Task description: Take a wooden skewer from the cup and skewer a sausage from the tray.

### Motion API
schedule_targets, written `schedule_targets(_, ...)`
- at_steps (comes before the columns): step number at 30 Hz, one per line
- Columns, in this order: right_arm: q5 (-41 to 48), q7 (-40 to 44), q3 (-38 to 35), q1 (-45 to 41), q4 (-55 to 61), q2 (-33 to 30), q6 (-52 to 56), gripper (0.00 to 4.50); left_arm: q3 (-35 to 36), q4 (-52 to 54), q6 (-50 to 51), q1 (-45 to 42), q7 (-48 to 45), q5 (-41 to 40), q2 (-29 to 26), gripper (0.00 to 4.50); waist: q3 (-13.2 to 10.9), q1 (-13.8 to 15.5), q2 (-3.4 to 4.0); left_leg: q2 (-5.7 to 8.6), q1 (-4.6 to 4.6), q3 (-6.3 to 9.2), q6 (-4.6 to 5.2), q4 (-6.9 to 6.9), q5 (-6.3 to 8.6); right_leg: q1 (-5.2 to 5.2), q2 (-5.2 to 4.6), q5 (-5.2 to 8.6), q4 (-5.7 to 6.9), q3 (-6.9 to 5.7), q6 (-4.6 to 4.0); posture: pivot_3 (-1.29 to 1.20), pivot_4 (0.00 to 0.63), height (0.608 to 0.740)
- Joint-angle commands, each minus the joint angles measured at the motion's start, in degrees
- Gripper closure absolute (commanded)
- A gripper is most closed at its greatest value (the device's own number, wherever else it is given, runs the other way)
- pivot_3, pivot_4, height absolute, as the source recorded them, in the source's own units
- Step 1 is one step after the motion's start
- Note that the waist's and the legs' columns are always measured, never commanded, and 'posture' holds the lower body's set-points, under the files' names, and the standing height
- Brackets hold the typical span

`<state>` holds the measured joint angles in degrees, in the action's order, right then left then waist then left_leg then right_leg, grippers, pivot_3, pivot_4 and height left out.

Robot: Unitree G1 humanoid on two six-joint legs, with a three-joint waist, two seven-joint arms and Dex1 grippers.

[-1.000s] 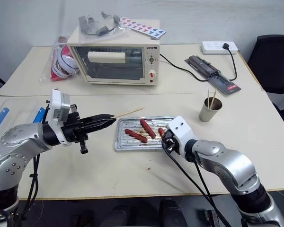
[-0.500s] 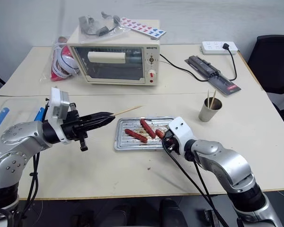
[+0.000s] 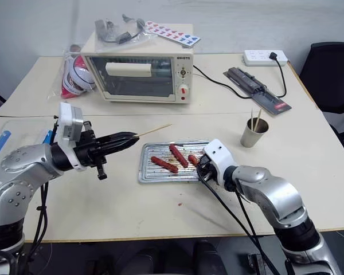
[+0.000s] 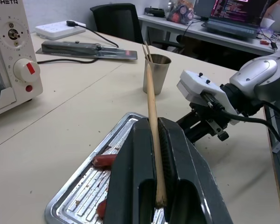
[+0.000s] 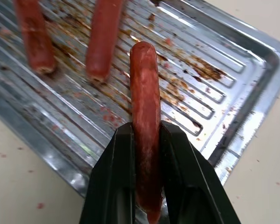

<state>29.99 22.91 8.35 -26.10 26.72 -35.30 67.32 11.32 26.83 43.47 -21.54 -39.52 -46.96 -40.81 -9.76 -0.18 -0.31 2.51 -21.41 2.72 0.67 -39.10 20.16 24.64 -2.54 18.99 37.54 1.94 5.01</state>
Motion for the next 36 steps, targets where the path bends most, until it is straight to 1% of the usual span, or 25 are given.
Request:
schedule_targets(1,5.5,10.7,-5.8,-5.9,-1.0,-6.8,0.9,3.78,-0.3,-1.4,-2.1,-1.4,-2.7,0.9,-0.7,4.5,0.0,0.0,0.01,0.02,0.0,0.0,0.0,-0.01,0.0,-0.01,-0.01,0.0,-0.01,0.0,0.0,0.0,0.15,0.74)
schedule_targets(4,9.1,23.0,-6.6,-10.8,-5.3,-15.4,0.1,3.78,-1.3,-2.9,-2.8,-1.8,-6.6,1.6,-2.6,4.5,0.0,0.1,0.02,0.03,0.0,0.0,0.02,-0.01,0.01,-0.01,-0.02,0.0,-0.05,-0.01,0.0,0.0,0.15,0.74)
schedule_targets(9,12.2,40.7,-4.7,-16.0,-10.0,-25.7,-2.4,3.78,-2.7,-3.7,-3.8,-0.9,-15.8,2.4,-7.8,4.5,0.0,0.1,0.0,0.0,-0.01,0.03,0.04,0.06,0.02,-0.03,-0.01,0.0,-0.14,-0.04,0.0,0.0,0.15,0.74)
schedule_targets(11,13.4,46.6,-4.4,-17.4,-11.0,-28.2,-3.0,3.78,-3.5,-3.7,-4.1,-1.0,-18.8,2.3,-9.3,4.5,-0.1,0.0,0.02,-0.01,-0.02,0.01,0.05,0.07,0.03,-0.02,-0.01,0.0,-0.15,-0.02,0.0,0.0,0.15,0.74)
schedule_targets(12,13.6,48.2,-4.2,-17.9,-11.3,-28.8,-3.3,3.78,-3.8,-3.8,-4.2,-1.2,-19.6,2.3,-9.6,4.5,-0.1,0.0,0.03,-0.01,-0.02,0.0,0.05,0.07,0.03,-0.02,-0.02,0.0,-0.14,0.0,0.0,0.0,0.15,0.74)
schedule_targets(15,15.3,53.9,-4.0,-18.1,-10.5,-30.7,-3.6,3.78,-5.7,-3.0,-4.3,-2.9,-20.7,2.4,-8.9,4.5,-0.1,0.1,0.02,-0.03,-0.01,0.01,0.05,0.06,0.04,-0.03,-0.02,0.0,-0.14,-0.01,0.0,0.0,0.15,0.74)
schedule_targets(17,15.9,55.9,-4.0,-18.2,-9.6,-31.1,-3.7,3.78,-6.5,-2.7,-4.3,-3.7,-21.0,2.4,-8.5,4.5,-0.1,0.2,0.0,-0.02,-0.02,0.01,0.05,0.04,0.04,-0.03,-0.02,0.0,-0.14,-0.01,0.0,0.0,0.15,0.74)
schedule_targets(22,17.2,57.4,-4.6,-18.2,-7.8,-31.2,-2.4,3.78,-8.0,-1.4,-4.4,-4.4,-21.9,2.2,-8.2,4.5,-0.1,0.3,-0.01,-0.02,-0.02,0.01,0.06,0.03,0.05,-0.03,-0.03,0.0,-0.13,-0.01,0.0,0.0,0.15,0.74)
schedule_targets(28,17.8,57.7,-4.9,-16.7,-5.8,-31.5,-2.3,3.78,-8.9,-1.3,-4.2,-5.5,-23.1,2.2,-8.1,4.5,-0.1,0.3,-0.01,-0.02,-0.02,0.01,0.05,0.02,0.05,-0.02,-0.03,0.0,-0.11,-0.02,0.0,0.0,0.15,0.74)
schedule_targets(32,17.9,58.8,-5.4,-14.0,-3.1,-32.4,-3.9,3.78,-9.7,-2.2,-4.2,-6.8,-23.2,2.6,-7.6,4.5,-0.1,0.3,-0.01,-0.02,-0.03,0.01,0.05,0.02,0.05,-0.02,-0.03,0.0,-0.12,-0.02,0.0,0.0,0.15,0.74)
schedule_targets(36,17.8,57.7,-5.4,-13.7,-2.8,-31.9,-3.7,3.78,-9.9,-2.3,-4.2,-7.2,-23.3,2.7,-7.4,4.5,-0.1,0.4,-0.02,-0.01,-0.03,0.01,0.05,-0.01,0.05,-0.03,-0.03,0.0,-0.1,-0.02,0.0,0.0,0.15,0.74)
